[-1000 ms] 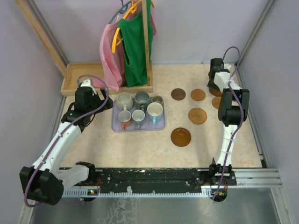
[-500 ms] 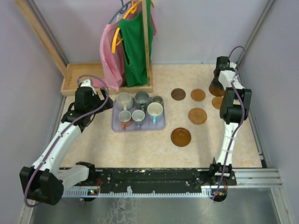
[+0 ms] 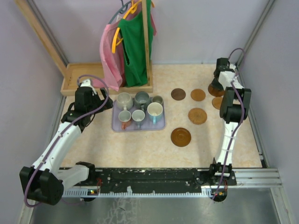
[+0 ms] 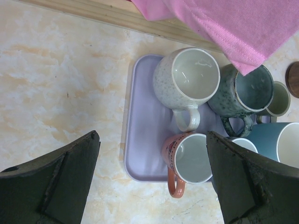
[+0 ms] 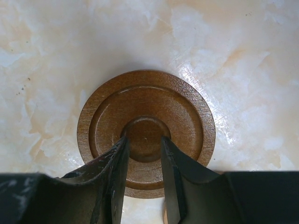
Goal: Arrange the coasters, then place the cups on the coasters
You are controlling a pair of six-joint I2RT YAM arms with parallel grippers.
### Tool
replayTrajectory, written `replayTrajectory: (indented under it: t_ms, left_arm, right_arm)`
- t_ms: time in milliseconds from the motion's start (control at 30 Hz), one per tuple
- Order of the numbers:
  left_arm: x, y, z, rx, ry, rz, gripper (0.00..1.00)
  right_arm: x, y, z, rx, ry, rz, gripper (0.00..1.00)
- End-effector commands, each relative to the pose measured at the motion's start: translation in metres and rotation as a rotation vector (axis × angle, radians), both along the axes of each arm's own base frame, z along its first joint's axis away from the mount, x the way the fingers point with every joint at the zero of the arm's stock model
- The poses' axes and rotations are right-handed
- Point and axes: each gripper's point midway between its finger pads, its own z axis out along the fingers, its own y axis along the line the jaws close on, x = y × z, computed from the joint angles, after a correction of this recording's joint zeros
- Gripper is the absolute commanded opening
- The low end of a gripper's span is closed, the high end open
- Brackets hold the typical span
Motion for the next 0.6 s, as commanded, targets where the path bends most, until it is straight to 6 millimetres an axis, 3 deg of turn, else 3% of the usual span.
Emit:
replayTrajectory:
  t_ms: [0,167,567]
  left_arm:
    - [0.004,-0.001,0.011,-0.008,-0.039,0.000,1.00]
    - [0.003,-0.002,0.012,-0.012,-0.042,-0.001,1.00]
    - [-0.003,-0.002,0.014,-0.022,-0.055,-0.007,1.00]
  right_arm:
    - [-0.005,-0.003,0.000,-0.003,0.002,0.002,0.35]
    - [-0.018,-0.004,-0.004,-0.013,0.020,-0.001,0.35]
    - [-0.048,-0.007,0.007,-0.040,0.037,-0.029,0.36]
